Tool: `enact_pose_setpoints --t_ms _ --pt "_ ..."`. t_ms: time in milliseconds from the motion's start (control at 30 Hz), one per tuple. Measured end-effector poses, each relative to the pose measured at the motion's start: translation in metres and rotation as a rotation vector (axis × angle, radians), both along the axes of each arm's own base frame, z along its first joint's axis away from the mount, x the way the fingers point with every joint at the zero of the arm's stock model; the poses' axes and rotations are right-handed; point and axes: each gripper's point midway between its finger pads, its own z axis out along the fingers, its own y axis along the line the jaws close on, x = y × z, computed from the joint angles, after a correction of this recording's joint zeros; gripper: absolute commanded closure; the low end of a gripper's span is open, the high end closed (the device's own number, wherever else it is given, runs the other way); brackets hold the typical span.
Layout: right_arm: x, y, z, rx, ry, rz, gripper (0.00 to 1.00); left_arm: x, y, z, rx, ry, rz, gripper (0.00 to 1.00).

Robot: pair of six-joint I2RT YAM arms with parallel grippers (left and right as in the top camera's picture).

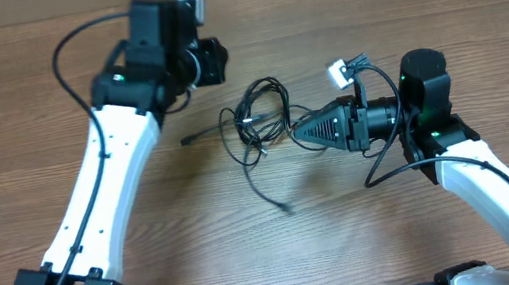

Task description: Untangle cables

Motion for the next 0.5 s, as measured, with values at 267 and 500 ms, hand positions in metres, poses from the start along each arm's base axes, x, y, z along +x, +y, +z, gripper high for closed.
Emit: enact_pose_setpoints --t_ms 267,500 --pt "0.05 -0.048 -0.097 -0.373 0.308 -0.526 0.48 -0.028 0.004 -0.017 -0.015 0.151 -0.029 0.43" --pt "0.05 -0.089 -0.138 -0.635 0.31 -0.685 0.46 -0.04 -0.011 -0.052 -0.001 0.192 -0.069 0.37"
